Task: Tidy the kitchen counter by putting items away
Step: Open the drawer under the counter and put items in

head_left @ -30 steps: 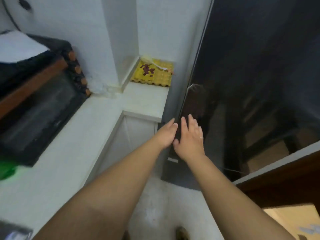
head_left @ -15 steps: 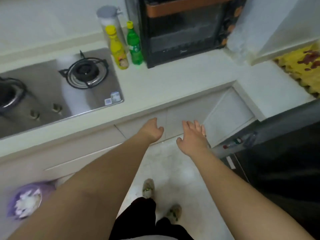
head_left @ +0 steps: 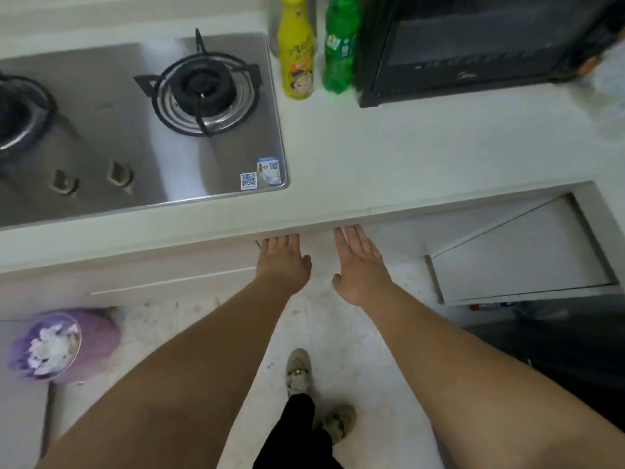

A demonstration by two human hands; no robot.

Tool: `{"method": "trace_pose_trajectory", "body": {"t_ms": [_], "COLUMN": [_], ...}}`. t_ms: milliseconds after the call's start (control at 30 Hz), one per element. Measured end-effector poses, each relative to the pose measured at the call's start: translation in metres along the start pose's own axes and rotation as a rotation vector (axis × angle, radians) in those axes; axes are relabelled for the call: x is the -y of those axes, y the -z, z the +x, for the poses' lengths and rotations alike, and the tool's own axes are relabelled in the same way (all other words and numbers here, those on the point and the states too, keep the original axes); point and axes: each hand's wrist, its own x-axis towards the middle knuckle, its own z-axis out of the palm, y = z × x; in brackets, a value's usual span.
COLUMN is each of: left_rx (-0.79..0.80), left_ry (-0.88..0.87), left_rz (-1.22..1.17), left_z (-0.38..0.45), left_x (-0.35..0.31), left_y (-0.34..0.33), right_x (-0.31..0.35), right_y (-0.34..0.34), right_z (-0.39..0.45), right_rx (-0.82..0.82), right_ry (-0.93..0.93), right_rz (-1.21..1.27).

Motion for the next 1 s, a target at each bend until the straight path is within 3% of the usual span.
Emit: {"method": "trace_pose_trajectory", "body": {"t_ms": [367, 700, 1000], "left_rx": [-0.082, -0.049, -0.001], "left_ry": [0.007, 0.028, 0.036], "left_rz": [-0.093, -0.124, -0.084], "left_z": [0.006, -0.03, -0.069], "left_x": [0.006, -0.003, -0.017], "left_y": [-0.011, -0.021, -0.031], "right_x": [-0.007, -0.033, -0.05], "right_y": [-0.007, -0.019, -0.016], "right_z": [0.02, -0.043, -0.091], "right_rx": [-0.003, 0.102, 0.005], "right_ry": [-0.061, -0.023, 0.075], "right_rz": [-0.046, -0.08, -0.091]}}
